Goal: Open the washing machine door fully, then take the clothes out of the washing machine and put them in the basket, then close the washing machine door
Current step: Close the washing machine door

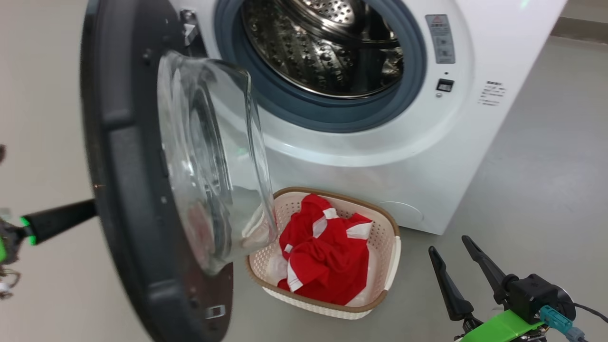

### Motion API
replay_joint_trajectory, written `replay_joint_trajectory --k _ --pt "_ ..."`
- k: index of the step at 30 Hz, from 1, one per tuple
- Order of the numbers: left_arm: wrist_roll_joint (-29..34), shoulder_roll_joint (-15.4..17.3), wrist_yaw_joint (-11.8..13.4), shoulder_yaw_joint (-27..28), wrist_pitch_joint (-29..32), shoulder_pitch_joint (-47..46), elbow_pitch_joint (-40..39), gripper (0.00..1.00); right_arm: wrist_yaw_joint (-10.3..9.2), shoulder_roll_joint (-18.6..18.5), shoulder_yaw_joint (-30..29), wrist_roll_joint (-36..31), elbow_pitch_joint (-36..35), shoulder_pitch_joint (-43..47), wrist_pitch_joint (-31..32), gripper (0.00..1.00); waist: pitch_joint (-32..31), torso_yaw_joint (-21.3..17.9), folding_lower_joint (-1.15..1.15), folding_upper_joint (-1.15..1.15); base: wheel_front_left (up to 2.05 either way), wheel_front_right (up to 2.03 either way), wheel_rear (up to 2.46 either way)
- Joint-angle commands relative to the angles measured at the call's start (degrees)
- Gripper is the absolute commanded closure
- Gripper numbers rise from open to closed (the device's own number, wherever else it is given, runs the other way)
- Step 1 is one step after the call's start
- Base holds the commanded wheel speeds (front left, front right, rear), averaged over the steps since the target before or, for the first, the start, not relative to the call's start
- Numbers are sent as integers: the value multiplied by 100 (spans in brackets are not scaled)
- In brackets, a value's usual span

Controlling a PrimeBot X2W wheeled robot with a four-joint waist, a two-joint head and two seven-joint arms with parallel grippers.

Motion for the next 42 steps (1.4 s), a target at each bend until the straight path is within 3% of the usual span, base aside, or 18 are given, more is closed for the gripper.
replay_joint_trajectory --k 1,7,18,30,42 --pt "-51 142 -41 119 6 -83 -314 100 35 -28 85 39 -150 -8 -37 0 -89 -195 0 0 0 0 0" --pt "170 -200 -41 -251 -225 -112 -760 100 35 56 97 44 -153 11 -37 0 -129 -538 0 0 0 0 0" --pt "779 -752 -41 -764 -1412 -430 -923 100 35 159 20 32 -208 -80 -37 0 34 -1191 0 0 0 0 0" --pt "1111 -789 -41 -1336 -2444 -1134 -455 100 35 276 -37 26 -253 -352 -37 0 447 -1751 0 0 0 0 0" --pt "1209 -538 -41 -1845 -3623 -1893 334 100 35 377 -70 51 -289 -621 -37 0 820 -2325 0 0 0 0 0"
